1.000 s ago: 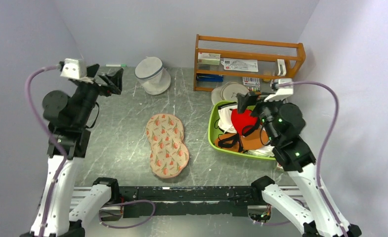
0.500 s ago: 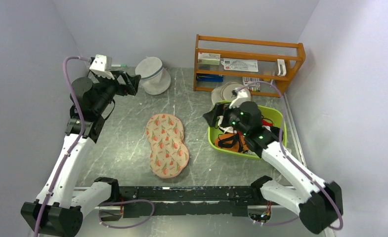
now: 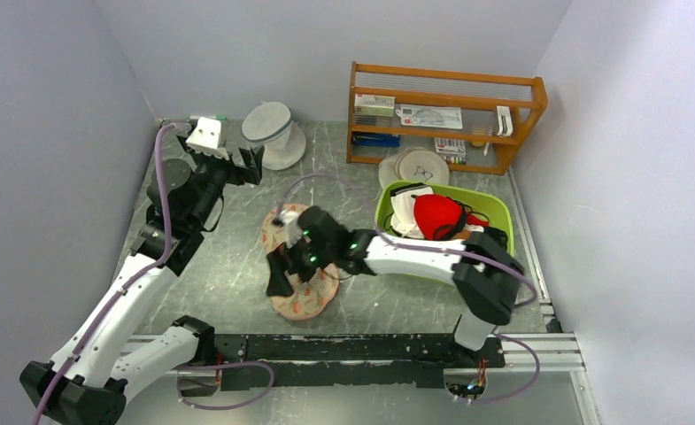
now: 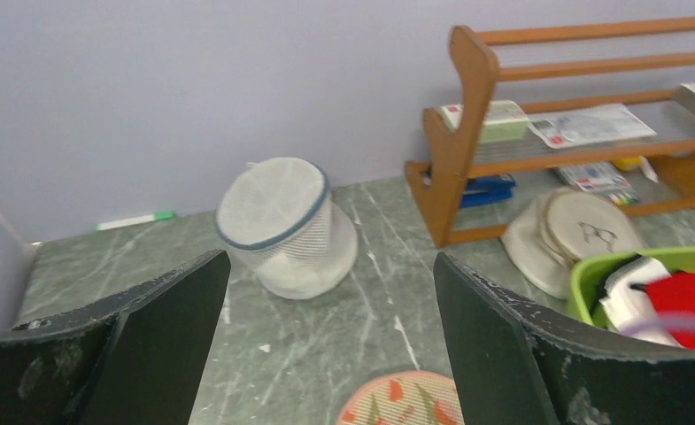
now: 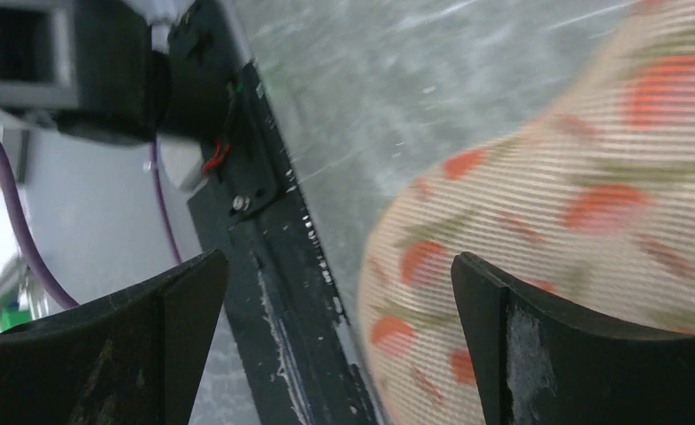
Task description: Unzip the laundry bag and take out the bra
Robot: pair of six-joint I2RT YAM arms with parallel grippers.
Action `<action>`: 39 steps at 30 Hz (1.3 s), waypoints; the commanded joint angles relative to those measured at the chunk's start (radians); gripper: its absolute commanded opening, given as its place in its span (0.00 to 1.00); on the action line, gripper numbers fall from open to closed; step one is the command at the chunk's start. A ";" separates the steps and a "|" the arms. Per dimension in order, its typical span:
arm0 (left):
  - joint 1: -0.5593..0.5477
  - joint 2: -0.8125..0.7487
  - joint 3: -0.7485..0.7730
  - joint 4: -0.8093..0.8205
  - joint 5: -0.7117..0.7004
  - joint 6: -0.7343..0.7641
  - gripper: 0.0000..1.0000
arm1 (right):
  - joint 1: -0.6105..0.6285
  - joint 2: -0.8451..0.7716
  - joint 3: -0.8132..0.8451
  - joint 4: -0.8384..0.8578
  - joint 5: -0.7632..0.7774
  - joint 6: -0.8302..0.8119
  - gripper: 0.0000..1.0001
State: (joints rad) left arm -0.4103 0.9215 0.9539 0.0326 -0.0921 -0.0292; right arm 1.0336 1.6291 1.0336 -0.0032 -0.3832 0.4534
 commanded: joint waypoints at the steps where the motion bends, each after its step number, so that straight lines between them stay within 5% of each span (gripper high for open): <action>1: -0.017 -0.025 -0.007 0.068 -0.168 0.049 0.98 | 0.083 0.161 0.107 -0.117 -0.095 -0.058 1.00; 7: -0.024 -0.018 -0.008 0.075 -0.199 0.050 0.98 | 0.089 0.264 0.159 -0.259 0.040 -0.108 1.00; 15: -0.031 -0.006 -0.014 0.083 -0.192 0.052 0.98 | 0.049 0.290 0.318 -0.541 0.702 -0.123 1.00; 19: -0.041 0.008 -0.020 0.089 -0.185 0.058 0.98 | 0.049 0.200 0.362 -0.558 0.897 -0.142 1.00; 25: -0.047 0.023 -0.027 0.104 -0.115 0.070 0.98 | 0.049 -0.073 0.216 -0.465 0.984 -0.135 1.00; 31: -0.053 0.016 -0.163 0.293 0.137 0.159 0.98 | 0.047 -0.397 0.005 -0.328 1.004 -0.154 1.00; 35: -0.073 -0.040 -0.354 0.486 0.418 0.364 0.98 | 0.037 -0.557 -0.093 -0.290 1.023 -0.163 1.00; 39: -0.142 -0.122 -0.465 0.377 0.540 0.673 0.98 | 0.030 -0.648 -0.123 -0.310 1.018 -0.161 1.00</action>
State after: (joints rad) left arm -0.4969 0.8772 0.5518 0.3725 0.2123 0.3256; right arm 1.0721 1.0416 0.9344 -0.3378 0.6037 0.3008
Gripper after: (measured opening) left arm 0.975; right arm 0.996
